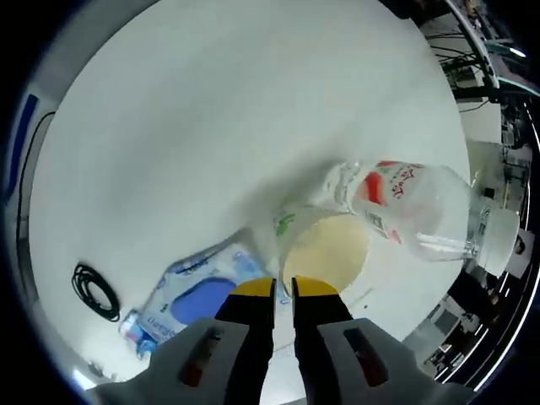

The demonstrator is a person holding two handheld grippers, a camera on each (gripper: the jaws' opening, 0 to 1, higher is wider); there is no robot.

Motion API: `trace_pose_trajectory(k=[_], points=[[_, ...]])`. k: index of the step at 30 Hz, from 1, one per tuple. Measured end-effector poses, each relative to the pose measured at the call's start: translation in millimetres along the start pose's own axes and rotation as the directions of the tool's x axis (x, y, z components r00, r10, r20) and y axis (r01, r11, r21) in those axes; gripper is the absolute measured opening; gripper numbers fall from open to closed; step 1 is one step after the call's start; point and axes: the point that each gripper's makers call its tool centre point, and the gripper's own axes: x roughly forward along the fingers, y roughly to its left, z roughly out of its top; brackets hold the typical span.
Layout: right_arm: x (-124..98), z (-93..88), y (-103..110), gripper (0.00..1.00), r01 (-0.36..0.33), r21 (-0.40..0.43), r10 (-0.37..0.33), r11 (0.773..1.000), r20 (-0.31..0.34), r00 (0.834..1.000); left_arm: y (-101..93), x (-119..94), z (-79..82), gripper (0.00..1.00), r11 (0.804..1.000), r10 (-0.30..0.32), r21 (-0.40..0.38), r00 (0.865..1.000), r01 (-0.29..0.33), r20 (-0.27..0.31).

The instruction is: Arrange the tabletop items into an orderly group along one side of the table until the central work area is clear of visible clutter.

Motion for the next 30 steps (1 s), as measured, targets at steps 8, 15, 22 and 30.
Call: trace_pose_trajectory(k=[8,15,22,30], points=[[-0.7,2.7,3.7,0.21,0.001,0.034,-0.002,0.999,0.025,1.0,-1.8,1.1,0.5,0.71,1.0,-0.003,0.001,1.0,0.003,-0.002],[-4.5,4.8,7.4,0.3,0.004,0.071,-0.007,0.997,0.046,0.999,-4.1,0.5,2.1,0.71,1.0,-0.004,0.011,1.0,0.004,-0.003],[-10.0,6.3,11.2,0.41,0.021,0.135,-0.031,0.991,0.077,0.997,-7.9,0.6,4.8,0.72,1.0,-0.009,0.021,1.0,0.009,-0.004],[-14.4,8.5,16.7,0.56,0.052,0.243,-0.083,0.969,0.119,0.989,-12.9,-0.5,9.5,0.72,0.999,-0.014,0.044,1.0,0.015,-0.008]])
